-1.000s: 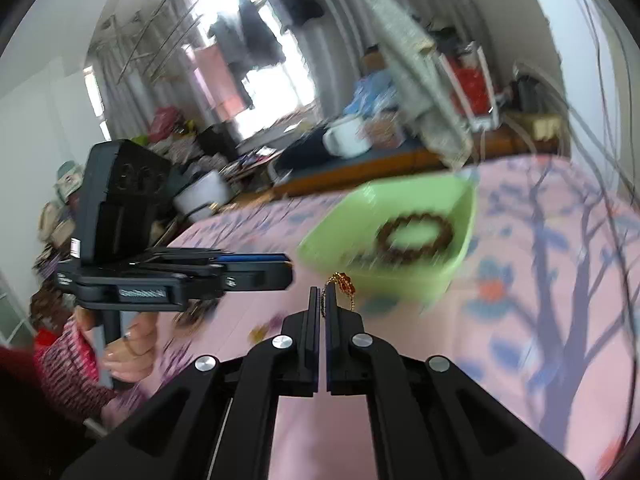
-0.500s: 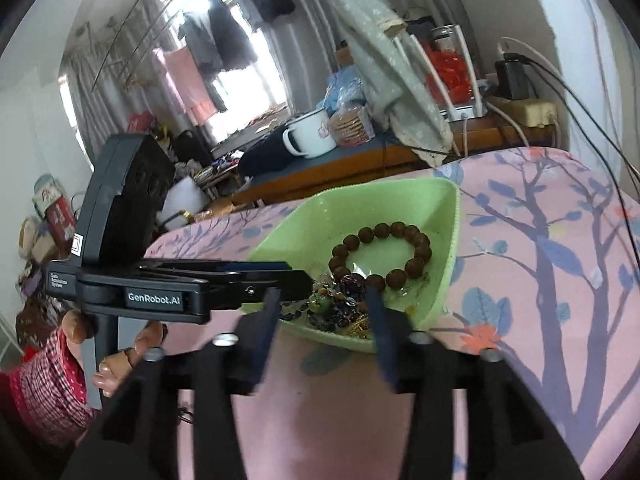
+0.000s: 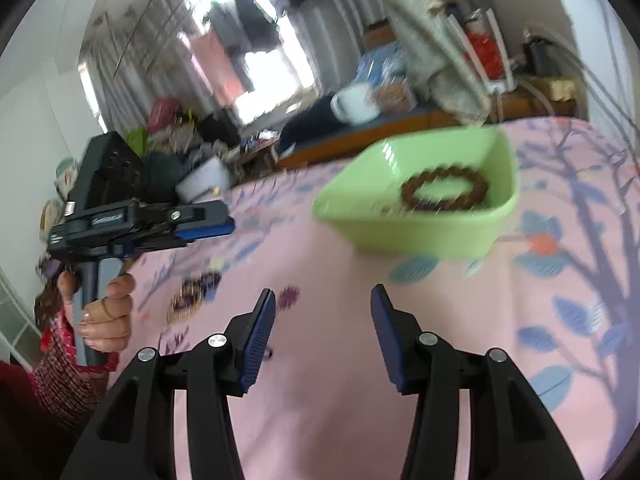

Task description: Organize jewelry

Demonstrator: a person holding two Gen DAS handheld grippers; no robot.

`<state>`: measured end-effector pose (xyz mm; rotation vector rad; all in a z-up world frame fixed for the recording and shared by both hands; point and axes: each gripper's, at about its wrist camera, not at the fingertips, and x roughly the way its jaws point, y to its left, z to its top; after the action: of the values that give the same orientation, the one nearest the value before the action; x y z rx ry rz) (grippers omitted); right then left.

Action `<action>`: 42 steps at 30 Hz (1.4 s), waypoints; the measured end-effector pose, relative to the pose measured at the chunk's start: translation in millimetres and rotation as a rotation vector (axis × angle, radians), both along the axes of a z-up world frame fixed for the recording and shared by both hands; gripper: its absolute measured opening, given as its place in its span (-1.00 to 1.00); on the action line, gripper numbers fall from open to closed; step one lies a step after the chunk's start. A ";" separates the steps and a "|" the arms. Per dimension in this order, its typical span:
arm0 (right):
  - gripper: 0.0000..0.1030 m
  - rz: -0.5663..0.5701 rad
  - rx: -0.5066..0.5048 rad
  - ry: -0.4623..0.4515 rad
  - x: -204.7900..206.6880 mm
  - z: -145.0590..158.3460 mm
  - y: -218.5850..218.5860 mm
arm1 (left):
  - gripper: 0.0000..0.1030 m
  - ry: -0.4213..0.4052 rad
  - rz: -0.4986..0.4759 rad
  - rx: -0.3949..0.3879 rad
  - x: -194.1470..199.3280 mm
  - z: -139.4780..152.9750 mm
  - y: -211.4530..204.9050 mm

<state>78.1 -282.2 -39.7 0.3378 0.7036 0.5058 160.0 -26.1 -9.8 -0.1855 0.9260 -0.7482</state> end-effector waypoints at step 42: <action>-1.00 0.130 -0.139 0.065 -107.5 -23.4 49.6 | -0.35 -0.164 -0.221 0.320 -148.7 -54.7 -22.8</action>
<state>-29.4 -232.6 -63.1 0.1799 0.8232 0.5681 11.2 -48.9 -64.5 0.2605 0.9045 -0.7943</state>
